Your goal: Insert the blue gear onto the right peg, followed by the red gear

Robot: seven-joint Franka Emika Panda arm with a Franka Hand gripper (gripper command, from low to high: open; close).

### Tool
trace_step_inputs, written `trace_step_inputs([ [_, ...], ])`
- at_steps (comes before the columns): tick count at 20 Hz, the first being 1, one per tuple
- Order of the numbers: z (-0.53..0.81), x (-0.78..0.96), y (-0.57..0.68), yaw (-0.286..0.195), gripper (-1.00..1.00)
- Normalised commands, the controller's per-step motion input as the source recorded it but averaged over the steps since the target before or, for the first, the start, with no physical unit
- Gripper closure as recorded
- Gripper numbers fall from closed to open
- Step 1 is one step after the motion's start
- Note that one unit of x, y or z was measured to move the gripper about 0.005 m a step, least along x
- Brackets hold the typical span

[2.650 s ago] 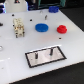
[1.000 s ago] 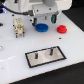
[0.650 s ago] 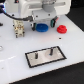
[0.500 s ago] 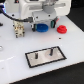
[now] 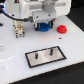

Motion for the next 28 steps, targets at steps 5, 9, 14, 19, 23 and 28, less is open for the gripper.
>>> trace_step_inputs([
  [5,0.57,0.38,-0.03,0.000,1.00],
  [9,0.56,0.61,-0.04,0.000,1.00],
  [14,0.54,0.78,-0.10,0.000,1.00],
  [19,0.52,0.85,-0.11,0.000,1.00],
  [23,0.49,0.88,-0.12,0.000,1.00],
  [28,0.39,0.89,-0.07,0.000,1.00],
])
